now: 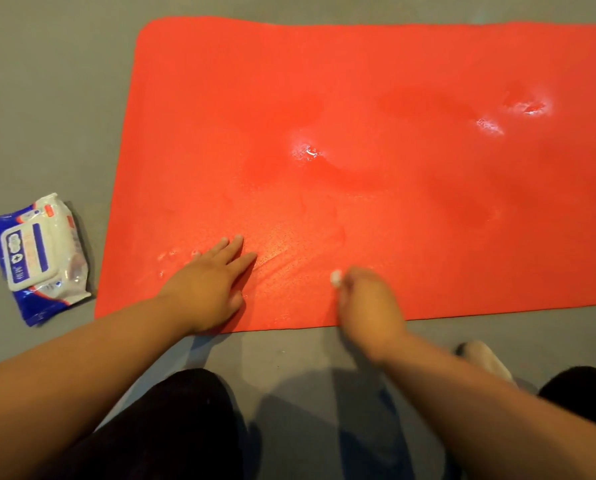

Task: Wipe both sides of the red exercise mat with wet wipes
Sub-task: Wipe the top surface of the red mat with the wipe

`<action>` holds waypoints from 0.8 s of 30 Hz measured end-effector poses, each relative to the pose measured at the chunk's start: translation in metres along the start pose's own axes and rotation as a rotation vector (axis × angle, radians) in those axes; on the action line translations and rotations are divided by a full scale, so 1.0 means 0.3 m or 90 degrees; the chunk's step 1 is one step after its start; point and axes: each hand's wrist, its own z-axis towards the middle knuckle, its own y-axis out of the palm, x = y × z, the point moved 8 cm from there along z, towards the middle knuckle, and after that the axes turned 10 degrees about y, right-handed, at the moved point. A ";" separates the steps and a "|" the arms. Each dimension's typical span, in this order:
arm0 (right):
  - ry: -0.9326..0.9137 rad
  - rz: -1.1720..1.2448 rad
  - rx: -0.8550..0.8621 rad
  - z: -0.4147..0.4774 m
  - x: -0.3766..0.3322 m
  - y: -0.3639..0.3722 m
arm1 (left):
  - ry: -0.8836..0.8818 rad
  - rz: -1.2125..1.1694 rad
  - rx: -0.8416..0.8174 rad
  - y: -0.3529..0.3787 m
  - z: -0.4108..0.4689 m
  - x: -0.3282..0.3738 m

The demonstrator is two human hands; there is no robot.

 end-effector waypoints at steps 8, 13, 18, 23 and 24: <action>-0.070 -0.128 0.007 0.300 0.027 -0.169 | 0.019 0.066 -0.054 -0.035 0.020 0.008; -0.113 -0.163 -0.018 0.298 0.009 -0.149 | 0.070 0.110 -0.077 -0.143 0.117 0.031; -0.506 -0.288 -0.319 0.073 -0.142 -0.004 | 0.066 0.164 -0.094 -0.155 0.235 0.045; -0.315 -0.434 -0.084 0.522 -0.085 -0.204 | 0.089 0.148 -0.106 -0.170 0.294 0.039; -0.327 -0.453 -0.100 0.513 -0.080 -0.205 | 0.087 0.136 -0.108 -0.171 0.296 0.036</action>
